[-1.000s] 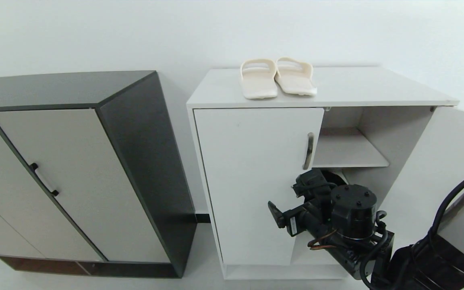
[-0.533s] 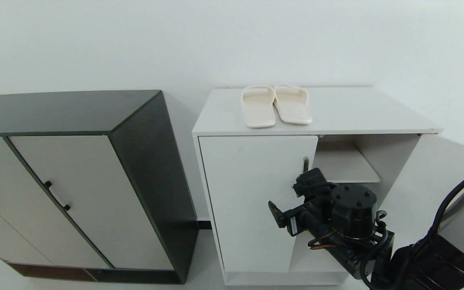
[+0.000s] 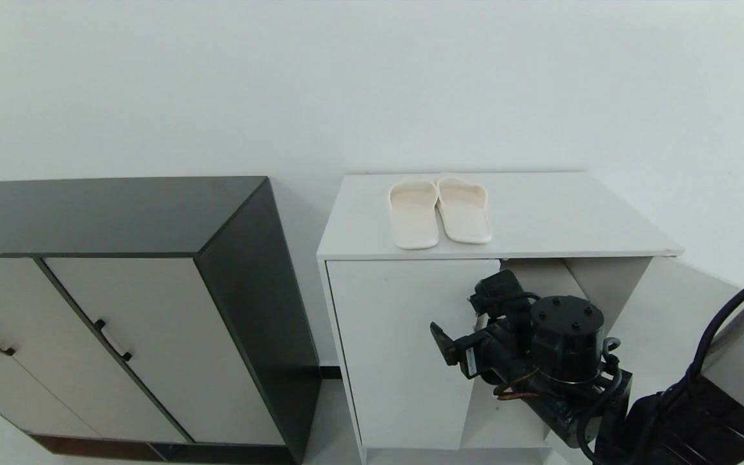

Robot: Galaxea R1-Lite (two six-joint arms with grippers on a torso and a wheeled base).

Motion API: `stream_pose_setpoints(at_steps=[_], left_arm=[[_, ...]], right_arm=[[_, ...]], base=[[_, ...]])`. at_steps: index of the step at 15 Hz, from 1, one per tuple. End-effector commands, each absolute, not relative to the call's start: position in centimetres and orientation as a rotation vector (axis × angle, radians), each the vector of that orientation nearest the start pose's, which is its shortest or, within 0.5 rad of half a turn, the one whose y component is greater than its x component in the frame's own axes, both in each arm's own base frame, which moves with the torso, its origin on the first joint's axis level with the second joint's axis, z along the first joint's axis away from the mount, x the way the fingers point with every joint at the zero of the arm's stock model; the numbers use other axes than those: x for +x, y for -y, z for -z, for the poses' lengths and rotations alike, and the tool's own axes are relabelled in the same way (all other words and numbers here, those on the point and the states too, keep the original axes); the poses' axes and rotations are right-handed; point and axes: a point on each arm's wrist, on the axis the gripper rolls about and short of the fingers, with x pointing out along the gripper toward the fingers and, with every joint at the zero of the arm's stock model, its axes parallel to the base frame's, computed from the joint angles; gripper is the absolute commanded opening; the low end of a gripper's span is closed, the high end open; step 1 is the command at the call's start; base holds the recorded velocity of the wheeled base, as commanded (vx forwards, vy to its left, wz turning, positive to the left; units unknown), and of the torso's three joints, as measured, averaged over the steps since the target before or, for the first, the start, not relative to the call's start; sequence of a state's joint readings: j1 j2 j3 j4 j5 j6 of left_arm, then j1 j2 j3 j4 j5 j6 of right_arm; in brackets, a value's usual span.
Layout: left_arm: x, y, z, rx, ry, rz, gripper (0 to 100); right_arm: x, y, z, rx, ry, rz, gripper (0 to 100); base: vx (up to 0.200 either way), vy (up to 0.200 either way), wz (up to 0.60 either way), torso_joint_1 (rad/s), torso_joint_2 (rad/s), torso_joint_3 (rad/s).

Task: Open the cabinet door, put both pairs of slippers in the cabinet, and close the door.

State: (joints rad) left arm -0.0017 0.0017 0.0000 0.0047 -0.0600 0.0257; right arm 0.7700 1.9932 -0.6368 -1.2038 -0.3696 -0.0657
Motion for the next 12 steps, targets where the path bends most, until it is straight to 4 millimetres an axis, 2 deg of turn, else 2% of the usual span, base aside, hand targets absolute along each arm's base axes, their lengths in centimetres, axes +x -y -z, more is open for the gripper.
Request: stream_pose_setpoints(at_steps=[1,5,7,9,10,12], left_arm=[[-2.3,0.1,-7.5,0.026,-0.005,0.061,0],[-2.3,0.1,-7.5,0.027,-0.005,0.061,0],[-2.3,0.1,-7.5,0.029,-0.005,0.061,0],[-2.3,0.1,-7.5,0.037,-0.005,0.061,0],[-2.3,0.1,-7.5,0.038,-0.003,0.063,0],[-2.3,0.1,-7.5,0.038,-0.003,0.063,0]], right_arm=[[24.4,-22.8,-10.3,-0.151,-0.118,-0.409,100],[24.5,-22.7,-10.3,-0.179,-0.103,-0.409,100],[24.9,-23.3,-11.3,-0.167,-0.072,-0.391,100],[24.6,-24.0,-13.4,-0.123,-0.094,-0.369,100],[23.8,-24.9,-15.7,-0.081,-0.16,-0.353,100],[23.4,-26.2,-18.5,-0.031,-0.241,-0.267,100]], base=[[0.0,0.0,0.0,0.227,-0.56,-0.31],[0.0,0.0,0.0,0.237,-0.55,-0.305],[0.0,0.0,0.0,0.085,-0.2,-0.112],[0.0,0.0,0.0,0.021,-0.04,-0.018],[0.0,0.0,0.0,0.0,0.0,0.0],[0.0,0.0,0.0,0.0,0.0,0.0]])
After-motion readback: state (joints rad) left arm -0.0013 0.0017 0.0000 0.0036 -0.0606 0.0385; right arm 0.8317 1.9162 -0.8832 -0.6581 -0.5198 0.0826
